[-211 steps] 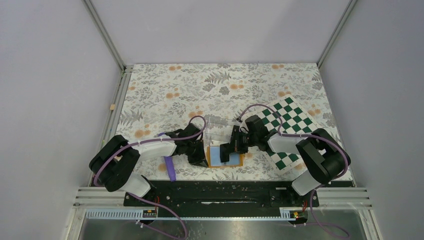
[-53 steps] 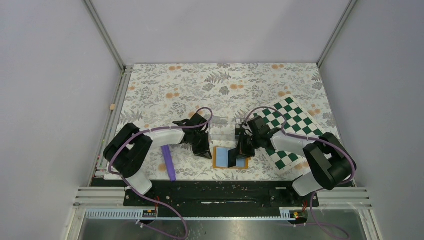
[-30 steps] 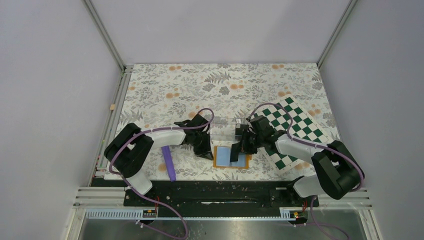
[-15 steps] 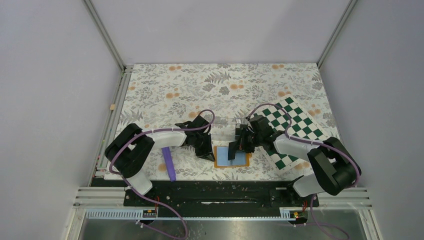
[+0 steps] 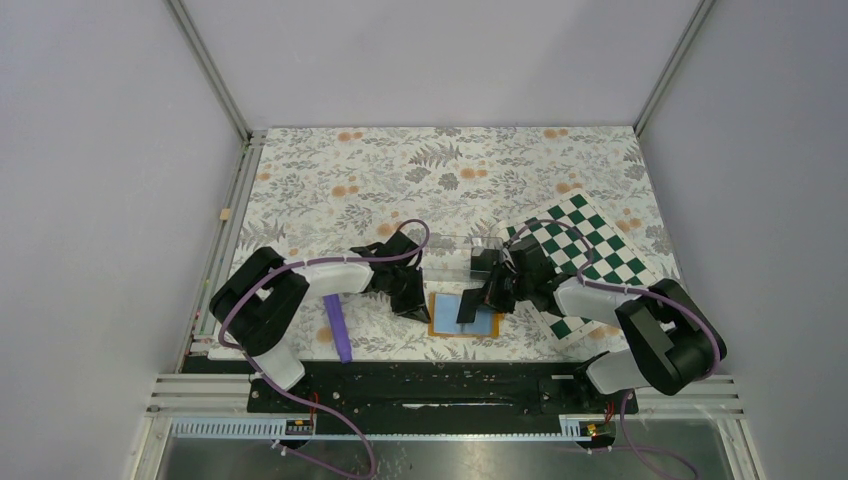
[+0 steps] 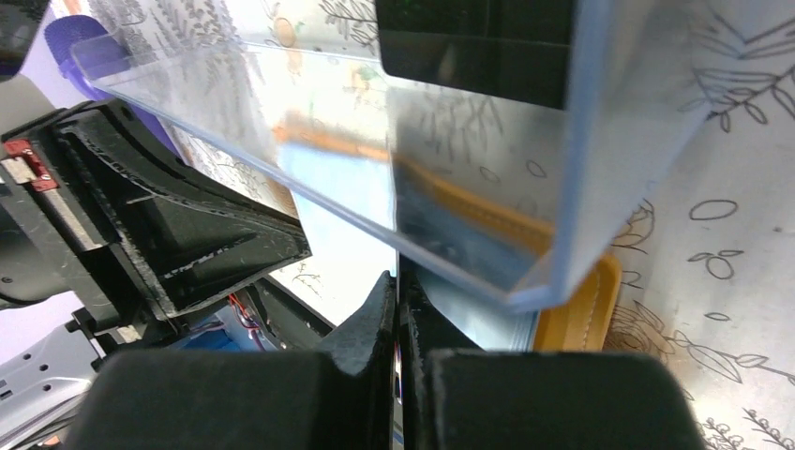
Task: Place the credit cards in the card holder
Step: Insert the credit card into the card slot.
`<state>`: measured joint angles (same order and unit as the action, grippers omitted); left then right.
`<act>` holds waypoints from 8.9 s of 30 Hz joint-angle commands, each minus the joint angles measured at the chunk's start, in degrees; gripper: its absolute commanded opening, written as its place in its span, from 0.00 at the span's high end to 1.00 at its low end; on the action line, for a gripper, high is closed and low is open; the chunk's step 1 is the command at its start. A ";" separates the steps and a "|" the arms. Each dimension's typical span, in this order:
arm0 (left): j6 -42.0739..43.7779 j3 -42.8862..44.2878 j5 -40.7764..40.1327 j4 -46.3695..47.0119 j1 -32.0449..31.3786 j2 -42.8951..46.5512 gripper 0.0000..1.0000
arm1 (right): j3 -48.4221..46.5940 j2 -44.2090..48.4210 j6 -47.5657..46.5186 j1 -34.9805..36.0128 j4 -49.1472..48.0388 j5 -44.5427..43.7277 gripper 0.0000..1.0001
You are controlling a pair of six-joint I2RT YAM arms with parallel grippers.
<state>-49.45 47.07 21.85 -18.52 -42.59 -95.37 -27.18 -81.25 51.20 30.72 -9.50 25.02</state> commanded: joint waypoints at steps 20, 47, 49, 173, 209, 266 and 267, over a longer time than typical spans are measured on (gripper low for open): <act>-0.38 -1.36 0.65 2.40 -1.99 -2.32 1.00 | 5.56 0.47 2.41 -2.97 -5.74 4.35 1.00; -0.34 -1.28 0.50 2.32 -2.40 -2.58 1.00 | 6.06 4.09 1.20 -4.24 -6.97 5.10 1.00; -0.32 -1.28 0.51 2.32 -2.50 -2.66 1.00 | 5.83 4.90 0.33 -4.26 -5.88 4.61 1.00; -13.12 2.55 15.73 39.27 -8.44 -10.24 0.58 | -5.41 -1.48 -19.12 3.31 29.47 -3.92 0.14; -13.09 -4.92 5.74 31.43 -9.60 -0.21 1.00 | -5.89 -3.64 -20.91 3.38 24.92 4.69 0.13; -8.74 -4.58 -1.63 19.58 -9.51 1.40 0.61 | -12.91 -6.07 -26.17 3.45 39.69 -2.92 0.15; -8.69 -4.49 -1.68 19.53 -9.49 1.51 0.61 | -12.94 -5.95 -26.30 3.44 39.78 -3.09 0.15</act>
<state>-59.77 41.60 21.23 2.55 -52.05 -95.20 -41.74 -84.77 28.05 34.06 28.47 26.65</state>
